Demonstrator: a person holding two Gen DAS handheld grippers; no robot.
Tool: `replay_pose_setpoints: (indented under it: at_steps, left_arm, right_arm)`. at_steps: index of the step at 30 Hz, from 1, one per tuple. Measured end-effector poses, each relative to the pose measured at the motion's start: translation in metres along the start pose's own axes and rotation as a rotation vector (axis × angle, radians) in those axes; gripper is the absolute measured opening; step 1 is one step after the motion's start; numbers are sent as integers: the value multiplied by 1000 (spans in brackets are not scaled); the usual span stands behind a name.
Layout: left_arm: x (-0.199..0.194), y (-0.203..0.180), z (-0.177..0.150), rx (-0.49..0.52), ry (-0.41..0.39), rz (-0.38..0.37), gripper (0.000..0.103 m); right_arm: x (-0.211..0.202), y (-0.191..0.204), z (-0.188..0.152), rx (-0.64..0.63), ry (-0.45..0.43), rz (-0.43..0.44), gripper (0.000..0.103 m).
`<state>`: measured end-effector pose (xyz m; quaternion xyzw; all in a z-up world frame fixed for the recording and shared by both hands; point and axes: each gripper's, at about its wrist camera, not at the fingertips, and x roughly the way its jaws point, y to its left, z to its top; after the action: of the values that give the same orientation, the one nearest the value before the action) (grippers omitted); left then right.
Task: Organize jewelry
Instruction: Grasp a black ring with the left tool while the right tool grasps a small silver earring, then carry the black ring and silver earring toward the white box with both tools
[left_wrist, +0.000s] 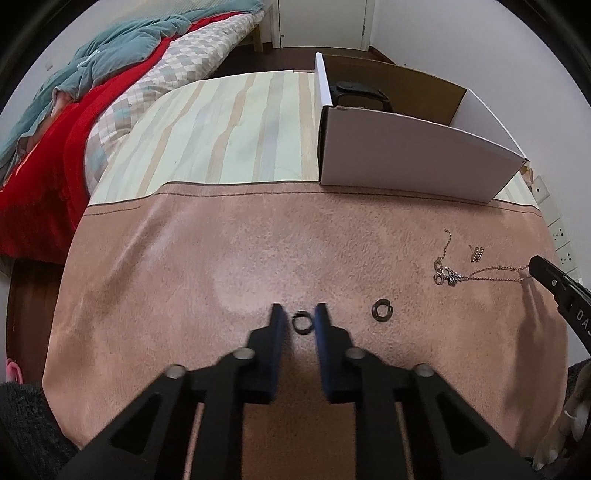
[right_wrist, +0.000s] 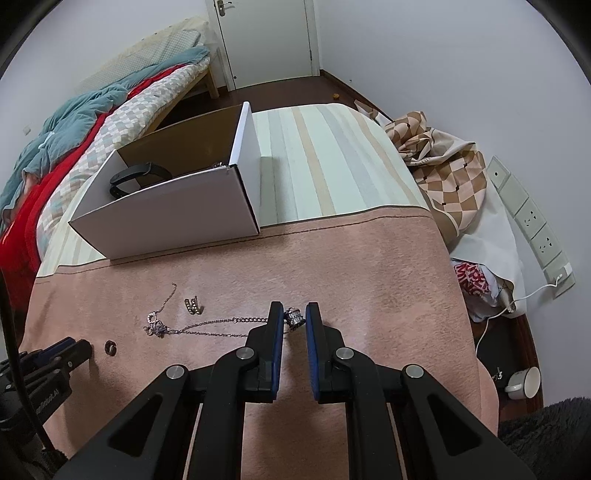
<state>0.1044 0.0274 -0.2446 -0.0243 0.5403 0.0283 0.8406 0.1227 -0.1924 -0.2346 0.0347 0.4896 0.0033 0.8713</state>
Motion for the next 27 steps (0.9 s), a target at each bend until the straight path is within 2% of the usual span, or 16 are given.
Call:
replay_pose_setpoints:
  at_steps: [7, 12, 18, 27]
  left_arm:
    - [-2, 3, 1, -6, 2, -17, 10]
    - [-20, -1, 7, 5, -39, -34, 10]
    - [-56, -9, 29, 29, -126, -54, 10]
    - [-93, -18, 80, 44, -224, -107, 10]
  right_arm:
    - [-10, 4, 3, 5, -17, 20, 12]
    - [-33, 16, 12, -4, -51, 75, 12]
    - [-66, 31, 31, -21, -96, 150, 12]
    - [-116, 47, 82, -58, -185, 228, 12]
